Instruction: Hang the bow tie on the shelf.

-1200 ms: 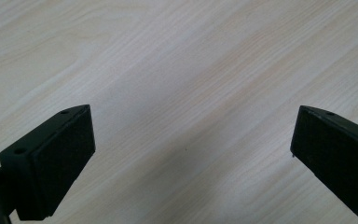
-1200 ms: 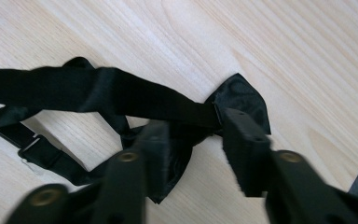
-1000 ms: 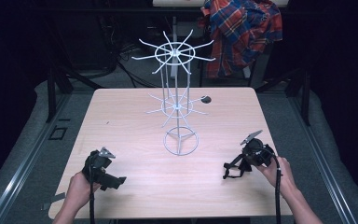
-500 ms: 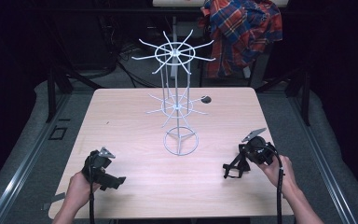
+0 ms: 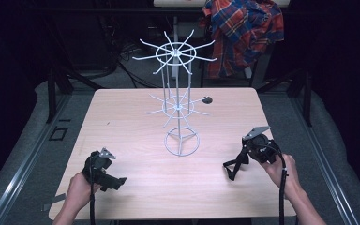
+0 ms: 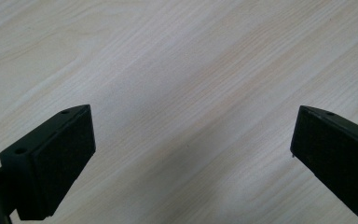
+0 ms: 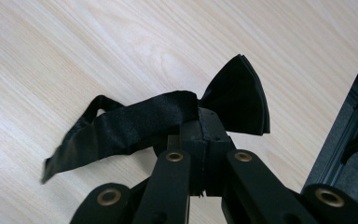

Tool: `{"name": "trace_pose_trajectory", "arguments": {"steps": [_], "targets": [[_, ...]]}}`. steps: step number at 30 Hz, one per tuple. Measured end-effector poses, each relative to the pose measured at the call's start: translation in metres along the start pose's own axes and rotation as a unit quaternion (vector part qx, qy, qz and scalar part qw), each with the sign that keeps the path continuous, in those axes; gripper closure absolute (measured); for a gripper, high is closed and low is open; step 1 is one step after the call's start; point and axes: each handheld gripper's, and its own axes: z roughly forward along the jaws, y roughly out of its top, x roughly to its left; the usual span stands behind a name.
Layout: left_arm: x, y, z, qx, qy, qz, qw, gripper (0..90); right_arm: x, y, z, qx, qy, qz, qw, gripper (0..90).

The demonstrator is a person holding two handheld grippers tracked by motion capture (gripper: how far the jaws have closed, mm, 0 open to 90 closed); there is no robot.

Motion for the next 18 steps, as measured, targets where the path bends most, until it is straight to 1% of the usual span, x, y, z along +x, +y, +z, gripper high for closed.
{"name": "trace_pose_trajectory", "arguments": {"steps": [4, 9, 12, 13, 18], "targets": [[0.000, 0.000, 0.000, 0.000, 0.000, 0.000, 1.0000, 0.0, 0.004, 0.004, -0.006, -0.005, -0.007, -0.012, 0.9999, 90.0], [0.000, 0.000, 0.000, 0.000, 0.000, 0.000, 1.0000, 0.0, 0.009, 0.009, -0.013, -0.014, -0.009, -0.019, 0.9997, 90.0], [0.000, 0.000, 0.000, 0.000, 0.000, 0.000, 1.0000, 0.0, 0.010, 0.010, -0.016, -0.018, -0.008, -0.021, 0.9996, 90.0], [0.000, 0.000, 0.000, 0.000, 0.000, 0.000, 1.0000, 0.0, 0.011, 0.011, -0.016, -0.022, -0.008, -0.018, 0.9996, 90.0], [0.000, 0.000, 0.000, 0.000, 0.000, 0.000, 1.0000, 0.0, 0.012, 0.013, -0.020, -0.023, -0.005, -0.020, 0.9995, 90.0]]}}
